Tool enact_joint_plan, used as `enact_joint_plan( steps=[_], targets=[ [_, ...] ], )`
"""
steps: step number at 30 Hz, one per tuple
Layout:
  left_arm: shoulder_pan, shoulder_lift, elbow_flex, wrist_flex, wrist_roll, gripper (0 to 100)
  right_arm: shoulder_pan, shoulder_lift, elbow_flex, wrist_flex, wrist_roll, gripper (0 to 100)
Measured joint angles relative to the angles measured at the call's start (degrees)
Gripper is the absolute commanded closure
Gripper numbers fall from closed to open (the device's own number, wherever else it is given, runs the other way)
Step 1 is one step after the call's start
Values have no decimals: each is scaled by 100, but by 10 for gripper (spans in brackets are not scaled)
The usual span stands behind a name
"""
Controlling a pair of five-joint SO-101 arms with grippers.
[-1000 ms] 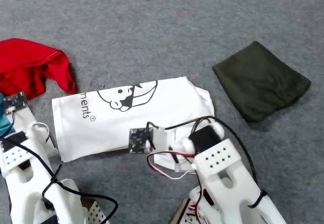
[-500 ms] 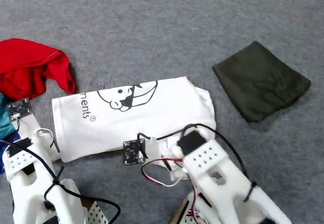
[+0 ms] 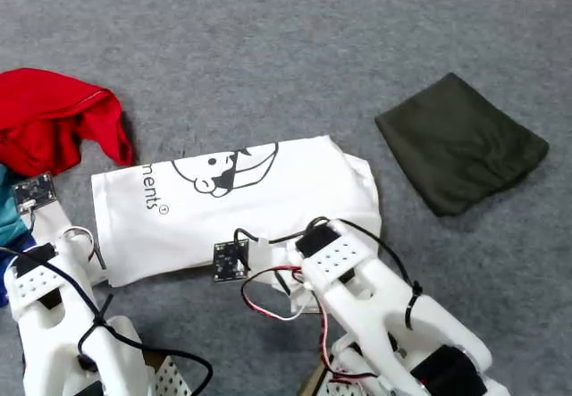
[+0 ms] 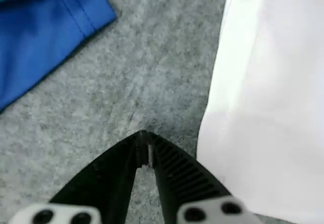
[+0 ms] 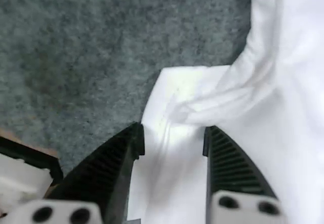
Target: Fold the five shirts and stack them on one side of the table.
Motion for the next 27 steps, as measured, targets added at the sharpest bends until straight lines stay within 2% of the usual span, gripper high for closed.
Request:
enact_joint_plan(
  steps=[6,13,19,27],
  targets=[
    [-9,0,0,0,0,981,0,475,-281,-35,0,791],
    [-9,0,18,0,0,981,18,1310,-932,44,-9,932],
    [-9,0,18,0,0,981,35,1626,-1178,35,-141,992],
    [-9,0,18,0,0,981,229,1741,-1231,35,-369,995]
  ],
)
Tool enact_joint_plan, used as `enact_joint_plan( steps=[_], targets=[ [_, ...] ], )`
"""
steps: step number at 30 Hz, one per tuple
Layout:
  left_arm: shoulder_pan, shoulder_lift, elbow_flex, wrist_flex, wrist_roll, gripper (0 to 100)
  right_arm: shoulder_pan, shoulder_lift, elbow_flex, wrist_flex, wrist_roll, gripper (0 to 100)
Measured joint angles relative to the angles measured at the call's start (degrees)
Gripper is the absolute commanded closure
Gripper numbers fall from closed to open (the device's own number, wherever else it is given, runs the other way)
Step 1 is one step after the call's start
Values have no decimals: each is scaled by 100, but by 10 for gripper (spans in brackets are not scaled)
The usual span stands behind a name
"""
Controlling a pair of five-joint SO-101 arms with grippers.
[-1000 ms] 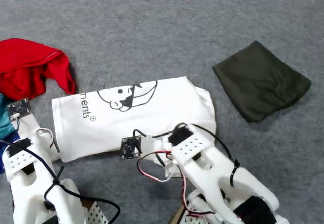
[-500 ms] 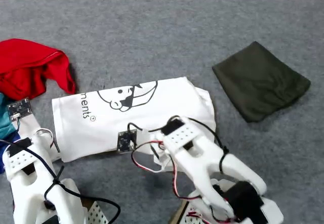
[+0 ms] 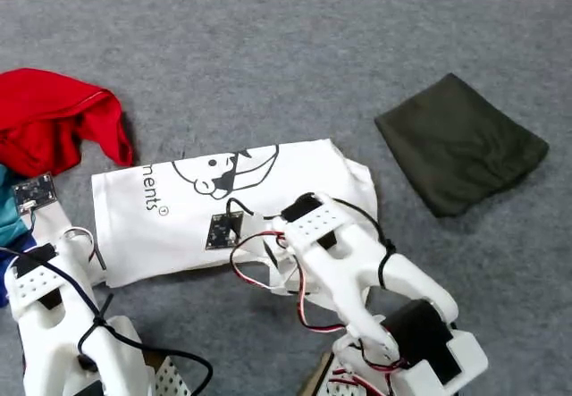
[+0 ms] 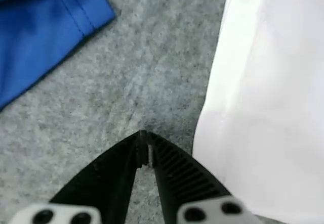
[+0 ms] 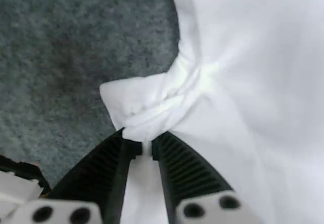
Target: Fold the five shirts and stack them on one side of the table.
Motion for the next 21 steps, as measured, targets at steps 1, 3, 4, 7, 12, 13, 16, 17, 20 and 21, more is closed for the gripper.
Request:
enact_joint_plan(
  steps=[1,3,4,7,12,13,16,17,20,21],
  targets=[
    [0,0,0,0,0,981,9,0,-44,26,-44,995],
    [0,0,0,0,0,981,9,9,-123,158,-97,994],
    [0,0,0,0,0,981,9,18,-185,255,-97,994],
    [0,0,0,0,0,981,0,97,-413,747,-97,993],
    [0,0,0,0,0,981,0,132,-1319,1512,-105,993],
    [0,0,0,0,0,981,44,202,-1547,1662,-105,993],
    [0,0,0,0,0,981,316,448,-2224,1969,-18,991],
    [0,0,0,0,0,981,404,545,-2435,2048,53,991],
    [0,0,0,0,0,981,668,888,-3007,2154,378,991],
    [0,0,0,0,0,981,695,1020,-3182,2207,501,991]
  ],
)
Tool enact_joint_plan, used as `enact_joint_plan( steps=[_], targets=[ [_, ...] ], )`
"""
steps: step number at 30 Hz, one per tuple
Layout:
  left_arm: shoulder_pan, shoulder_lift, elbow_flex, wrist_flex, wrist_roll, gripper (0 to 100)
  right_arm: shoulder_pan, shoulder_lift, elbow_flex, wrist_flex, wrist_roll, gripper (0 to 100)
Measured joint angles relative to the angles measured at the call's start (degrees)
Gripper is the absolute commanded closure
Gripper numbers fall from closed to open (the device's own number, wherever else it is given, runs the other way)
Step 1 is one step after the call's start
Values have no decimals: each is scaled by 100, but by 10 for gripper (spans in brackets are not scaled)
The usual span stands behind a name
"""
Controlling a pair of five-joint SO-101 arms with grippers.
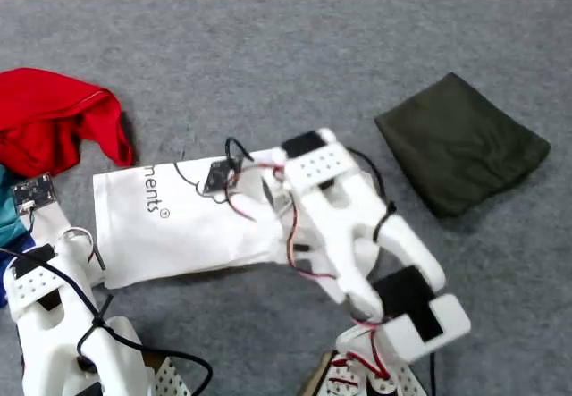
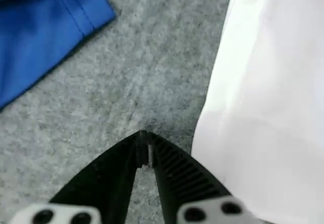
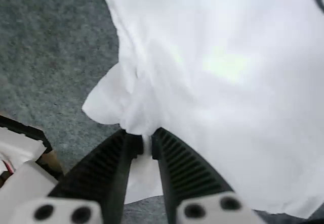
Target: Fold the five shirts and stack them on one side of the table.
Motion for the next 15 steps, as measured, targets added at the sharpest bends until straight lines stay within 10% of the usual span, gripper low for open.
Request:
enact_joint_plan(
  steps=[15],
  targets=[
    [35,0,0,0,-9,981,79,1943,-2541,448,1670,984]
  ],
)
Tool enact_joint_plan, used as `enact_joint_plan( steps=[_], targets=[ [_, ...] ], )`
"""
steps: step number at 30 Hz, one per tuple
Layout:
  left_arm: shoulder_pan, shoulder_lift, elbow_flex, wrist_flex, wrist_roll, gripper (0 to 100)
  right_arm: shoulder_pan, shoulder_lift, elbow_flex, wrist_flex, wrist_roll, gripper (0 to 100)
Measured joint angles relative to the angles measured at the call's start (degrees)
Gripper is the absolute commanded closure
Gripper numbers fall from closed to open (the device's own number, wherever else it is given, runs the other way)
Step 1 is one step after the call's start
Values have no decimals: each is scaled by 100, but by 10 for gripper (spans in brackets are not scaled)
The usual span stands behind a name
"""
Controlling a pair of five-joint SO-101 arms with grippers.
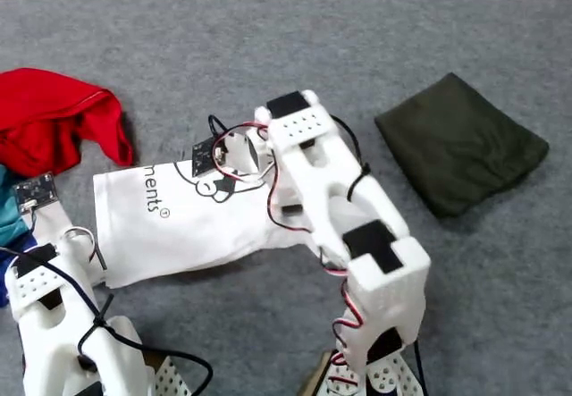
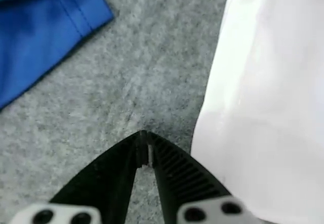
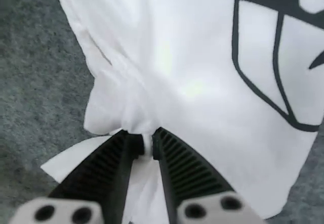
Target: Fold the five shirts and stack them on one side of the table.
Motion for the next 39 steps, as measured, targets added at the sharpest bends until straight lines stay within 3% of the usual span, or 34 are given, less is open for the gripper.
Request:
enact_joint_plan(
  steps=[6,8,14,20,21,28,33,39],
  targets=[
    [0,0,0,0,0,981,0,229,-387,9,176,749],
    [0,0,0,0,0,981,0,229,-492,0,176,719],
    [88,0,0,0,0,981,114,229,-985,220,193,784],
    [88,0,0,0,0,981,484,202,-1600,1284,193,997],
    [88,0,0,0,0,981,554,132,-1530,1310,193,991],
    [88,0,0,0,0,981,571,-1749,703,1116,343,969],
    [88,0,0,0,0,981,369,-3393,3068,18,369,967],
    [88,0,0,0,0,981,387,-3771,4571,-1099,369,966]
  ],
)
